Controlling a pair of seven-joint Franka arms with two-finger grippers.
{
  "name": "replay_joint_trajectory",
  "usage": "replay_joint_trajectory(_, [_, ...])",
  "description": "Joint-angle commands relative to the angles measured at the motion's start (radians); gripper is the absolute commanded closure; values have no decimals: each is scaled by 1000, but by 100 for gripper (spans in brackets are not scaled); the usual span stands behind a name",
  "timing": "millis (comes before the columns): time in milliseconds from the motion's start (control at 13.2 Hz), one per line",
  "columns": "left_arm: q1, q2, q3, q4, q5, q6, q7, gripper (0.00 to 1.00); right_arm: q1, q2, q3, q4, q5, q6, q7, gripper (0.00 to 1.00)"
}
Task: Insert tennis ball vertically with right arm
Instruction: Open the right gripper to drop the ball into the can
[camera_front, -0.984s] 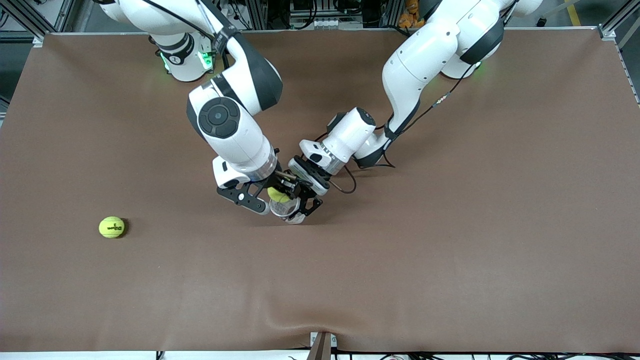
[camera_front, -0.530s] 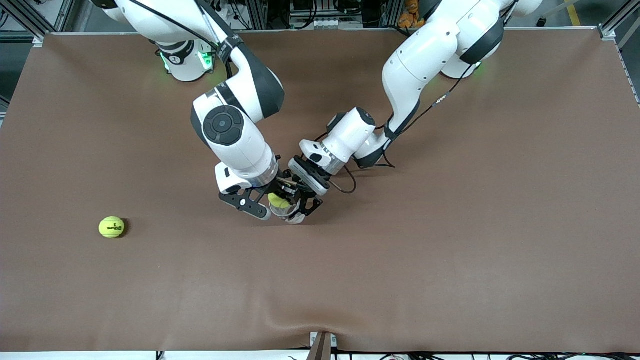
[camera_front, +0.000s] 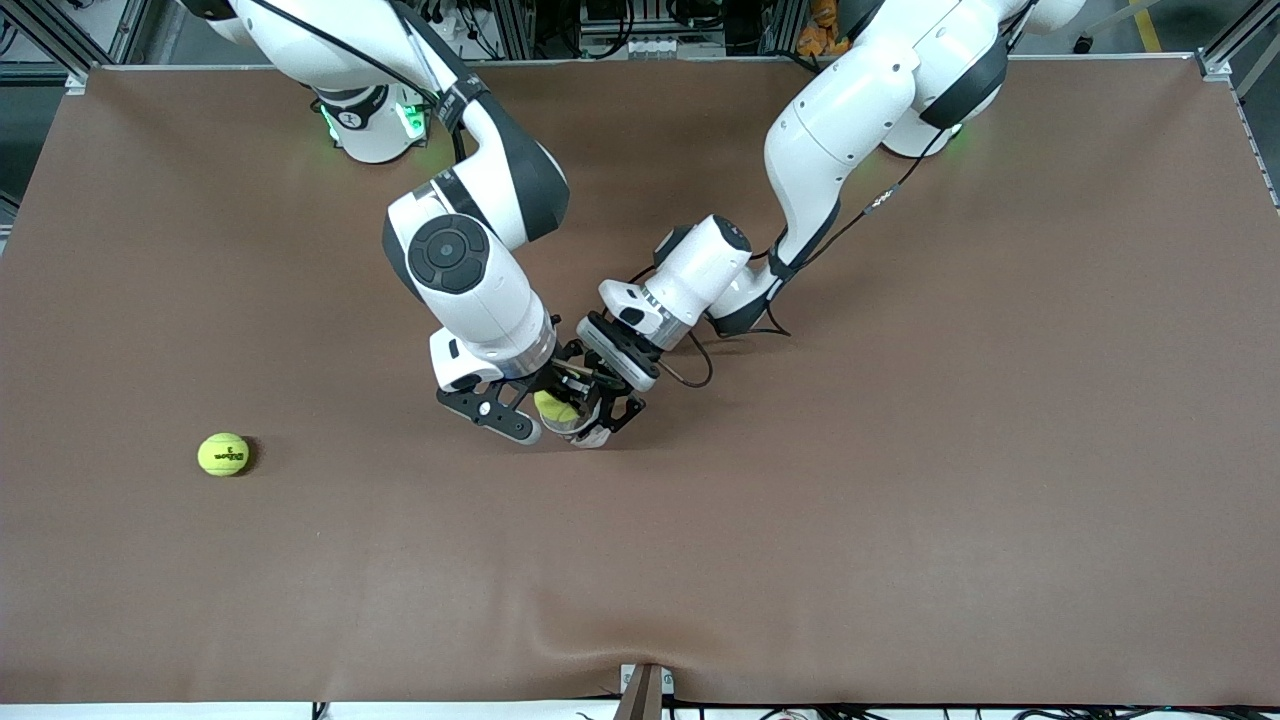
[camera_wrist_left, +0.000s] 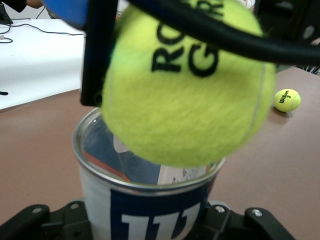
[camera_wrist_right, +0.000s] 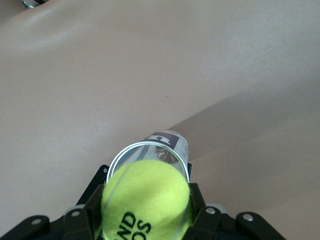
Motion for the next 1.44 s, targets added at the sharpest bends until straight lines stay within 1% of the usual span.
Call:
replay_joint_trajectory(0, [-21, 32, 11, 38, -26, -6, -6, 36, 12, 17, -6, 25, -24, 3, 36, 1])
replay_joint_trajectory(378, [-21, 32, 13, 43, -26, -6, -6, 36, 19, 18, -4, 25, -32, 11, 37, 0])
replay_joint_trajectory(605, [-21, 33, 11, 41, -26, -6, -6, 32, 17, 5, -4, 25, -29, 0, 71, 0])
replay_joint_trajectory(681, [-21, 33, 13, 43, -26, -6, -7, 29, 14, 3, -4, 25, -30, -1, 71, 0])
replay_joint_trajectory(908, [-21, 33, 13, 41, -26, -6, -7, 28, 9, 14, -4, 22, -78, -3, 60, 0])
replay_joint_trajectory(984, [-21, 33, 11, 41, -26, -6, -6, 27, 9, 12, -4, 20, -81, -7, 57, 0])
replay_joint_trajectory(1211, [-21, 33, 13, 41, -26, -6, -6, 25, 5, 6, -4, 25, -84, -122, -19, 0])
replay_joint_trajectory(1362, [-21, 33, 13, 40, -24, -6, -6, 25, 3, 6, -4, 25, -84, -135, -32, 0])
